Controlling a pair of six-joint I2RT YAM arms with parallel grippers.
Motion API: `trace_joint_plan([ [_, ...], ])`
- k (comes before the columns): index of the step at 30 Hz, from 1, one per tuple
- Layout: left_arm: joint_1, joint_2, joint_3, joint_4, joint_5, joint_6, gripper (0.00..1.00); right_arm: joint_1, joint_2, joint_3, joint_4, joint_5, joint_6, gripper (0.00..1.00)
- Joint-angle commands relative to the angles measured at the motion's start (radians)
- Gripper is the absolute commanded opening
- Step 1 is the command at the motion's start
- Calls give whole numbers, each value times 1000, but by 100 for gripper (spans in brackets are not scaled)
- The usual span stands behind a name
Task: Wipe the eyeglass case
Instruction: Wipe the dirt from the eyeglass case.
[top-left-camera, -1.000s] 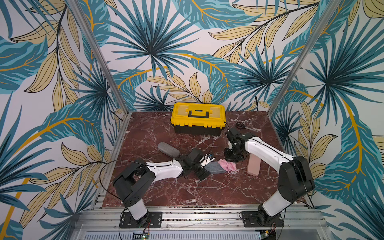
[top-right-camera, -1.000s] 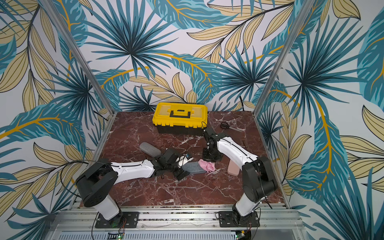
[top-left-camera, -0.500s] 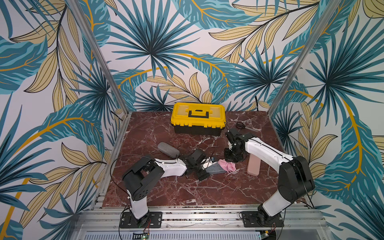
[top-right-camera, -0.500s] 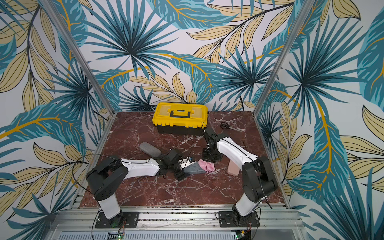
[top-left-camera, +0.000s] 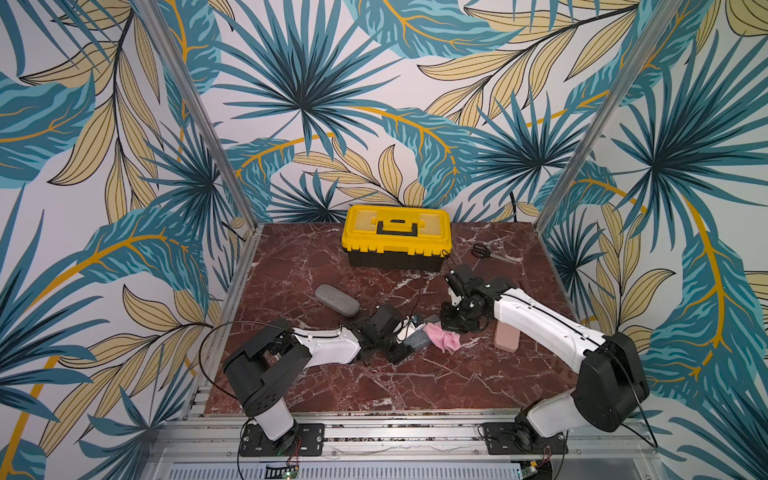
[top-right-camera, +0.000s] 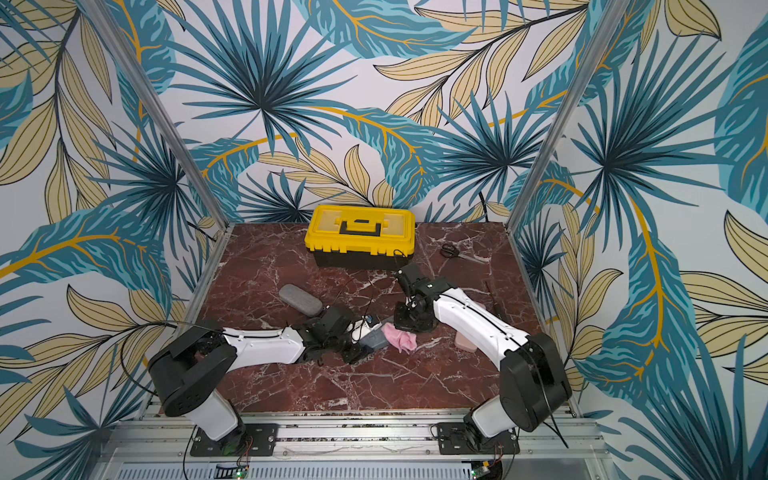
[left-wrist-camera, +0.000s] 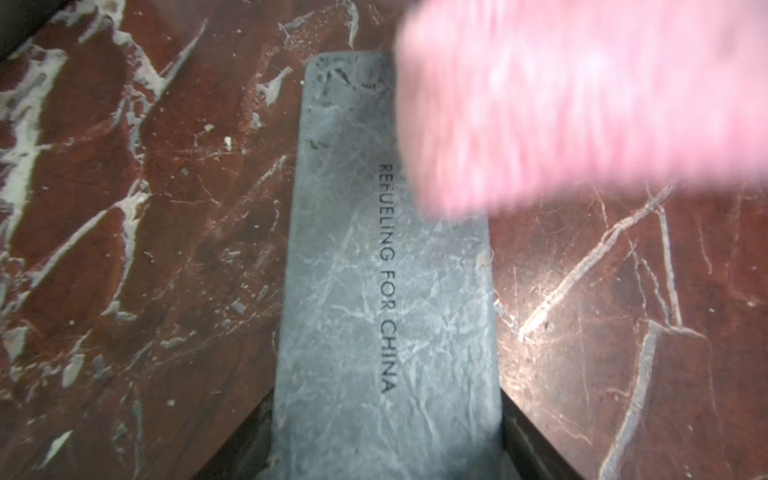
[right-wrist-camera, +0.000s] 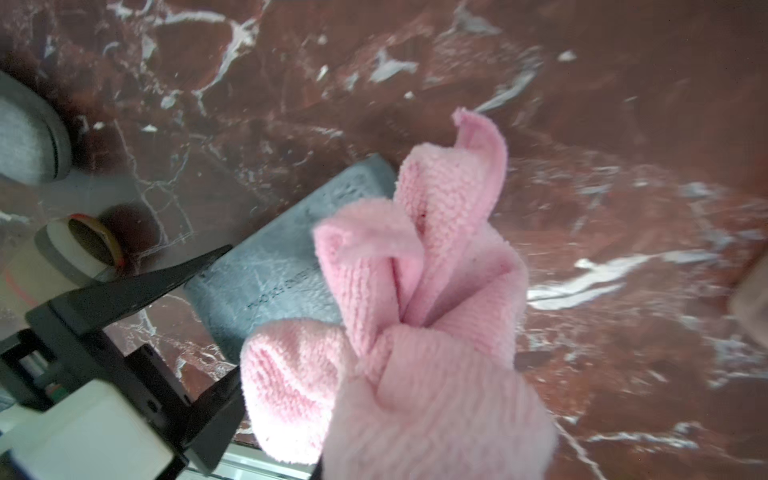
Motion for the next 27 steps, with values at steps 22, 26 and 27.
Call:
trace_joint_plan([
  [22,-80,-19,-100,146,-179,-113,23,24,215,150,-33,-44,-63,0],
  [26,-105,-24,-106,152,-234,-99,23,23,280,81,155,-257,33,0],
  [27,-112,-26,-106,148,-248,-96,22,11,299,80,156,-266,19,0],
])
